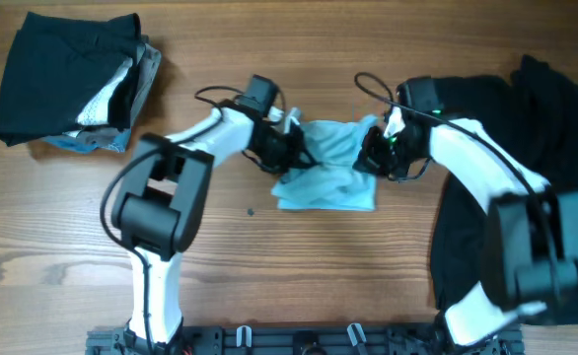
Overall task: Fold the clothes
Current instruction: 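Carry the bundle with the left gripper onto the top-left clothes stack, then release the bundle on the stack and withdraw the left gripper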
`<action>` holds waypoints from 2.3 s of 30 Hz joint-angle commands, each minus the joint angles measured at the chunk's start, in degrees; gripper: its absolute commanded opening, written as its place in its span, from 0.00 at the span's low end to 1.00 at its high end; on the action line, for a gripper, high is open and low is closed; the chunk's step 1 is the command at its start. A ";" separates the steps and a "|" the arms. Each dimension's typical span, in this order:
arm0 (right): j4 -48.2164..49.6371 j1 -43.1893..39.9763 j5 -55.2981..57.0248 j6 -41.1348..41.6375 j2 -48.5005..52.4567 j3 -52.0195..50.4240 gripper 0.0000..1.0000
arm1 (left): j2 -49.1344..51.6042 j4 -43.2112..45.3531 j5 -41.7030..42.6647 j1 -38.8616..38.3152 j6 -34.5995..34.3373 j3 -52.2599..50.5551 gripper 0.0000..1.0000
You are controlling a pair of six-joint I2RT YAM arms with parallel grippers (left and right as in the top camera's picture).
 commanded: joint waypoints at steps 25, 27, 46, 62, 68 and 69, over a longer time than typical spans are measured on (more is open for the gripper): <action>3.96 0.46 0.70 2.03 -11.93 0.13 0.05 | -11.06 -14.82 -17.46 58.25 3.21 23.30 1.00; 3.93 0.46 0.70 1.95 -11.93 0.13 0.05 | -12.07 -19.91 -17.40 61.27 3.23 23.30 1.00; 3.50 0.46 6.40 -8.31 -12.09 0.15 0.05 | -7.67 -20.79 -35.67 40.98 9.46 13.75 0.09; 3.10 0.46 6.67 -25.00 -49.18 3.39 0.22 | -56.08 -40.72 -28.79 39.52 24.52 20.72 0.85; -0.35 0.46 8.39 -25.03 -57.83 3.37 1.00 | -64.00 -42.29 -23.58 39.54 28.50 20.72 1.00; -1.31 0.46 8.41 -25.05 -57.79 3.37 1.00 | -64.06 -42.34 -23.63 39.54 28.50 20.72 1.00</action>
